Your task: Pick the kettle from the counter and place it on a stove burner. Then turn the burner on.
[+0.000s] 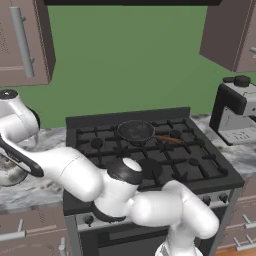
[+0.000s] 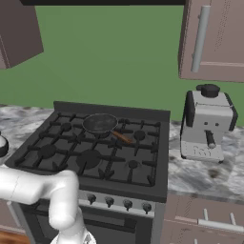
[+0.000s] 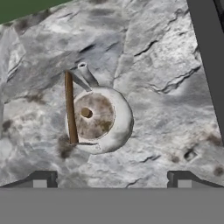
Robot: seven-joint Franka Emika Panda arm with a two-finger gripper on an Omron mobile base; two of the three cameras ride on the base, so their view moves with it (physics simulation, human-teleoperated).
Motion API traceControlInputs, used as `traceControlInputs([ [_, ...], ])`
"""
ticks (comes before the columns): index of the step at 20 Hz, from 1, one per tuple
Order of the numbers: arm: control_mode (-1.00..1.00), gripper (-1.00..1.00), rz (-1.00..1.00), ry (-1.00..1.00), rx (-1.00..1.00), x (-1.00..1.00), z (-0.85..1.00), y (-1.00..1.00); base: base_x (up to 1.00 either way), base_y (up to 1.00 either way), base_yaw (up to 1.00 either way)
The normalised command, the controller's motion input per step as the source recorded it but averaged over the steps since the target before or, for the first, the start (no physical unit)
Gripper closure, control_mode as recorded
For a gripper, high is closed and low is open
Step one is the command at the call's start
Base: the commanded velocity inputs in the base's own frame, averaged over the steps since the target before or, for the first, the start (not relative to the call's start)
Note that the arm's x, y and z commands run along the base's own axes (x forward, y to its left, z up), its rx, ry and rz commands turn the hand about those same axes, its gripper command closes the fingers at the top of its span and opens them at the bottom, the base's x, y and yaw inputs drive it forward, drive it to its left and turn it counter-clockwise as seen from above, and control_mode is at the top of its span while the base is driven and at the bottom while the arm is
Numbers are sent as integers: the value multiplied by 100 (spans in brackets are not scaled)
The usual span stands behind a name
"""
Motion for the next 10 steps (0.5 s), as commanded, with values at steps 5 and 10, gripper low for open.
traceControlInputs([
  [5,-100,-100,0,2,-14,9,-17,3,0,0,0],
  [10,-100,-100,0,0,-7,13,-22,2,0,0,0],
])
